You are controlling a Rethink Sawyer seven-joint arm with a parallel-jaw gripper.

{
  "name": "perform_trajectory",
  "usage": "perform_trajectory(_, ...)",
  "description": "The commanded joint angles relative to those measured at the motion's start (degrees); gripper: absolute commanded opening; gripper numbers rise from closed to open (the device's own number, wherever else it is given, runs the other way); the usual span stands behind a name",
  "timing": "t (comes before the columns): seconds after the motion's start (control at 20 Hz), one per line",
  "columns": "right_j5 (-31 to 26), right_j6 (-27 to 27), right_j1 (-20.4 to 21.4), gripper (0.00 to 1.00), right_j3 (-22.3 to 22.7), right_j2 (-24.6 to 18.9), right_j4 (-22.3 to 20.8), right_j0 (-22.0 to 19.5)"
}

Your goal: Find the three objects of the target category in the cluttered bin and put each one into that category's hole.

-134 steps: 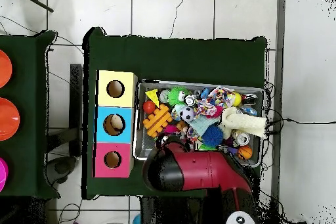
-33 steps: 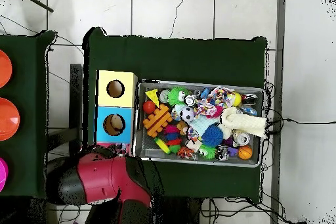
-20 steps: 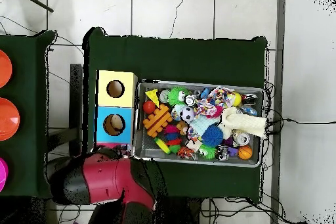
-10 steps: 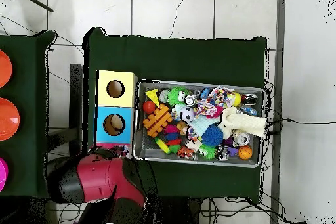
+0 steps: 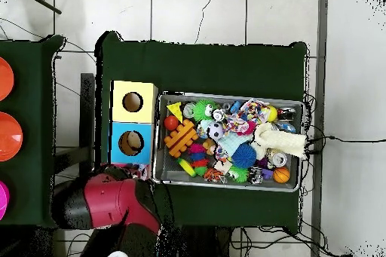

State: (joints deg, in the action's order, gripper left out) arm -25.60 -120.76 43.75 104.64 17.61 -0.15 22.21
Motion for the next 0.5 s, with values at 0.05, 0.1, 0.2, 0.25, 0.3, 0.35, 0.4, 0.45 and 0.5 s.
perform_trajectory(0.05,1.94,-14.79,-2.76,0.00,-2.44,0.50,3.53,0.47)
perform_trajectory(0.1,1.82,-14.62,-2.72,0.00,-2.50,0.59,3.74,0.55)
perform_trajectory(0.2,1.53,-14.16,-2.54,0.00,-2.53,0.75,4.12,0.60)
perform_trajectory(0.25,1.35,-13.82,-2.30,0.00,-2.42,0.73,4.29,0.50)
perform_trajectory(0.3,1.27,-13.48,-2.02,0.00,-2.18,0.66,4.47,0.29)
perform_trajectory(0.35,1.00,-12.92,-1.68,0.00,-2.04,0.49,4.59,-0.06)
perform_trajectory(0.4,0.73,-12.35,-1.35,0.00,-1.91,0.31,4.72,-0.41)
perform_trajectory(0.45,0.10,-11.79,-0.94,0.00,-1.89,0.14,4.87,-0.83)
perform_trajectory(0.5,-0.75,-11.19,-0.48,0.00,-1.93,0.06,4.90,-1.05)
